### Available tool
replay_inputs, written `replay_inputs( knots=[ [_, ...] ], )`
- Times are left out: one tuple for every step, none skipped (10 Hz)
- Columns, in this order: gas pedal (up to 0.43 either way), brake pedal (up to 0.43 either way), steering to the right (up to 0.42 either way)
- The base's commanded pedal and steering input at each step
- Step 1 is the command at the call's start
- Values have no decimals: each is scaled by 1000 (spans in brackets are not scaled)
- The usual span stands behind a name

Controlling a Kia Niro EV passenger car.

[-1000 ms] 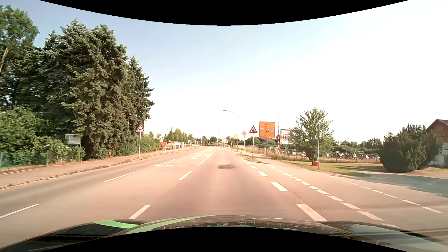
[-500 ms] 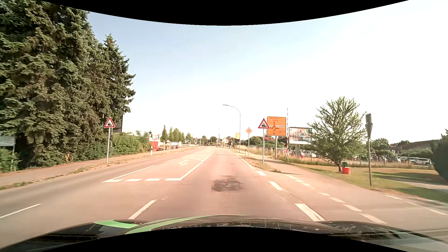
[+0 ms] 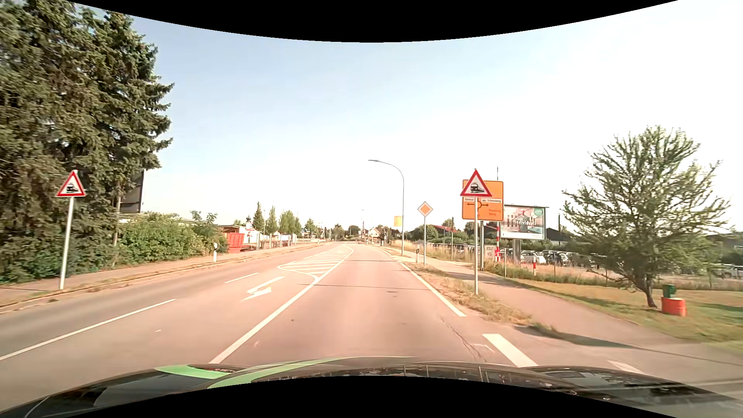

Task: Follow the waypoints while adhering to traffic rules and regulations

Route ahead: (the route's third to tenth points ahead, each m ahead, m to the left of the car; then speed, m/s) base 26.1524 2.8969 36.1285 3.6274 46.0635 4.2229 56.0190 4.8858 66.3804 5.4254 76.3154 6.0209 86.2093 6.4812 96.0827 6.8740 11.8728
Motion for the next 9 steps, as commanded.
replay_inputs(
  knots=[
    [157,0,-9],
    [150,0,-11],
    [110,0,-10],
    [110,0,-10],
    [110,0,-10],
    [110,0,-9],
    [110,0,-9],
    [110,0,-9],
    [98,0,-9]
  ],
)
